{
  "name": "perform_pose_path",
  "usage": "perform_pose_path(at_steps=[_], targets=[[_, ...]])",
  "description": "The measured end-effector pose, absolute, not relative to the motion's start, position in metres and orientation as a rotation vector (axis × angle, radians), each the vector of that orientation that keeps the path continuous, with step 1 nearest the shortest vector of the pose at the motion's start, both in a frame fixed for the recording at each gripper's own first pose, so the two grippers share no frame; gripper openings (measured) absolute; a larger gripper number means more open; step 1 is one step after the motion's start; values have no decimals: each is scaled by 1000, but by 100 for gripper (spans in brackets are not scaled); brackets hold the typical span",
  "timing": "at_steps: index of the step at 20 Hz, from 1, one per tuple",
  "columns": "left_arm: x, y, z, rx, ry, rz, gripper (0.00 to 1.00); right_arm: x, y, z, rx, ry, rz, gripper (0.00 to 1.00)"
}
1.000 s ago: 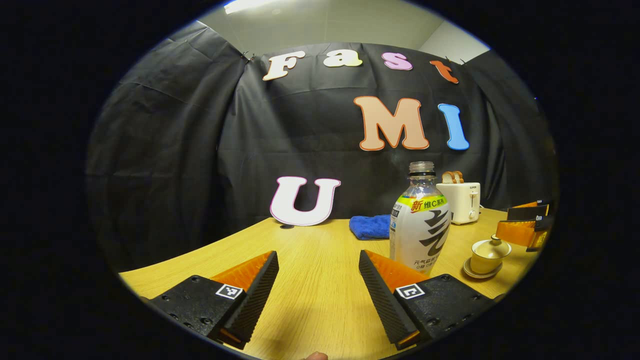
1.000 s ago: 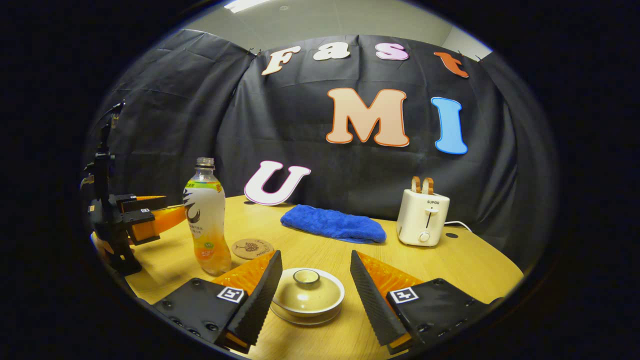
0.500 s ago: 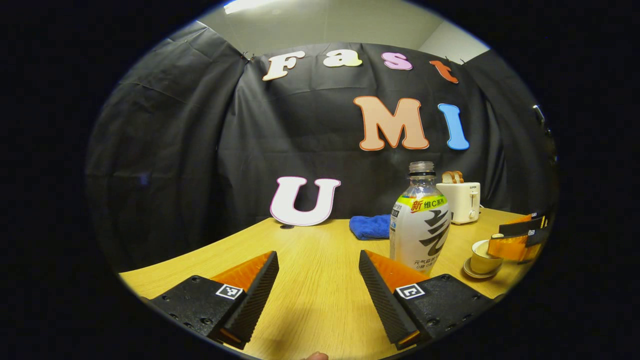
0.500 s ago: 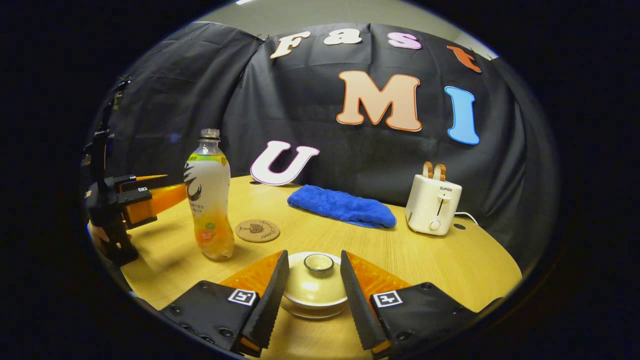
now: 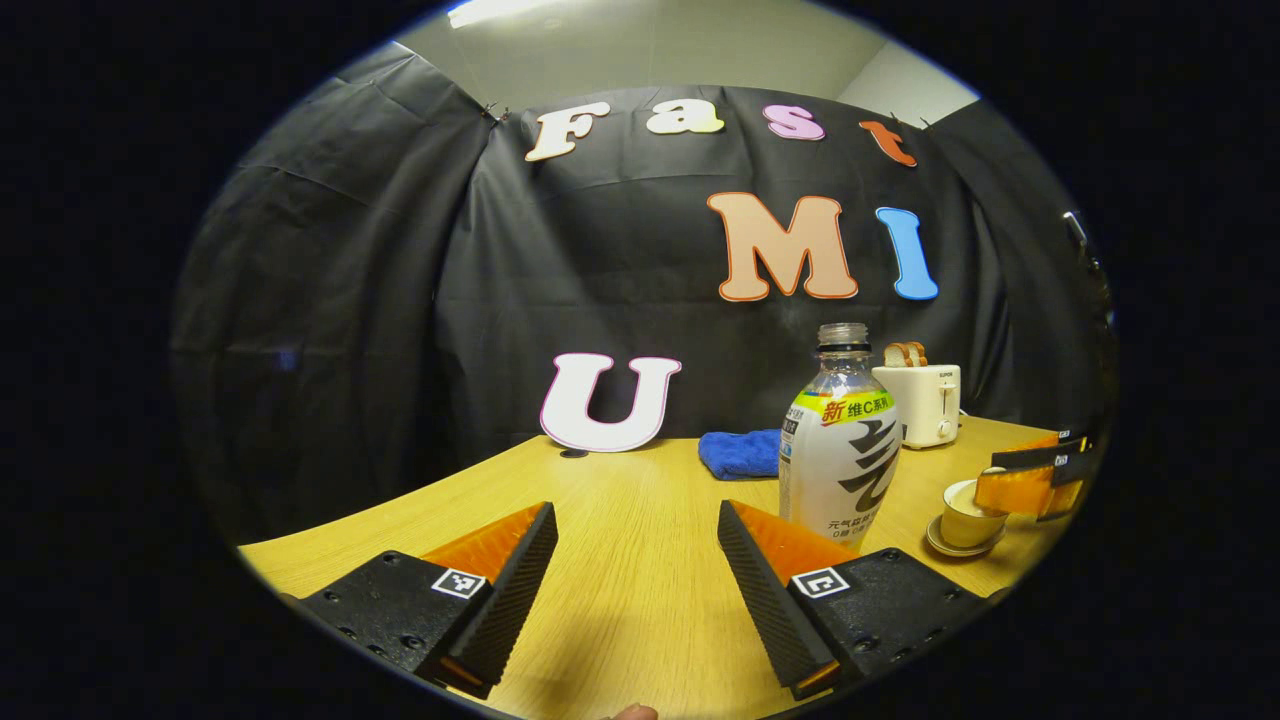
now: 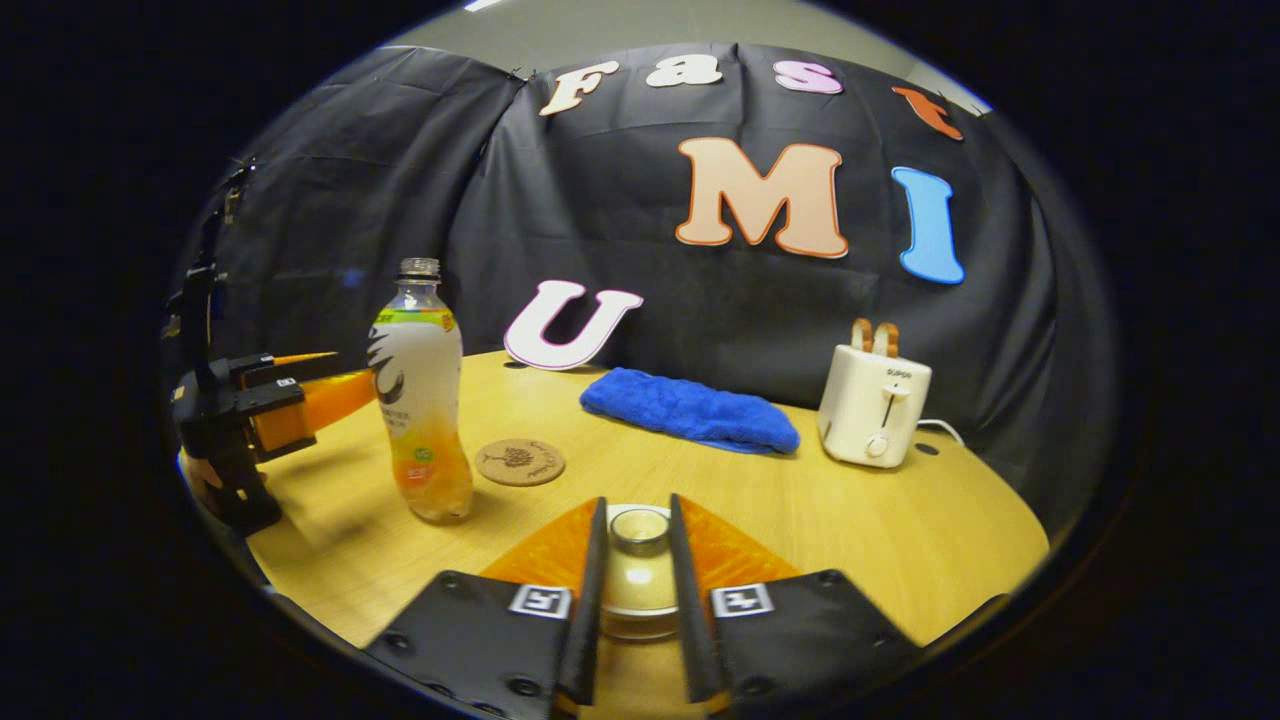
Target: Open the teacup lid with one hand, grasp the water bottle and pour water into the teacup with the other hand; after pouring, place the water bottle on the coaster and then close the teacup lid.
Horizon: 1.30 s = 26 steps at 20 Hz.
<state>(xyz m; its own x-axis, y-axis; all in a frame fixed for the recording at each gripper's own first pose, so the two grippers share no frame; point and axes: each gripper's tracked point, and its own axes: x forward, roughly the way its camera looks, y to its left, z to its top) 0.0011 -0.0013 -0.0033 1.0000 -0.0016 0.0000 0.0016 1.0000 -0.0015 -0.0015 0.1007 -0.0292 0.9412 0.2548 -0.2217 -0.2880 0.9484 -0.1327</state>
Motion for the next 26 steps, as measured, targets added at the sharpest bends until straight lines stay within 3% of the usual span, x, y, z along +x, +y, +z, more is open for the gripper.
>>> perform_pose_path(at_steps=[1,4,15,26], targets=[[0,-1,-3,-2,0,-2,94,5,102,-30,-162,205,277,33],[1,-1,-3,-1,-1,-2,94,5,102,-31,-167,198,276,27],[2,0,-5,-2,1,5,94,5,99,-16,-95,148,260,27],[-16,-31,-3,-4,-2,-130,95,8,58,14,-33,85,196,26]])
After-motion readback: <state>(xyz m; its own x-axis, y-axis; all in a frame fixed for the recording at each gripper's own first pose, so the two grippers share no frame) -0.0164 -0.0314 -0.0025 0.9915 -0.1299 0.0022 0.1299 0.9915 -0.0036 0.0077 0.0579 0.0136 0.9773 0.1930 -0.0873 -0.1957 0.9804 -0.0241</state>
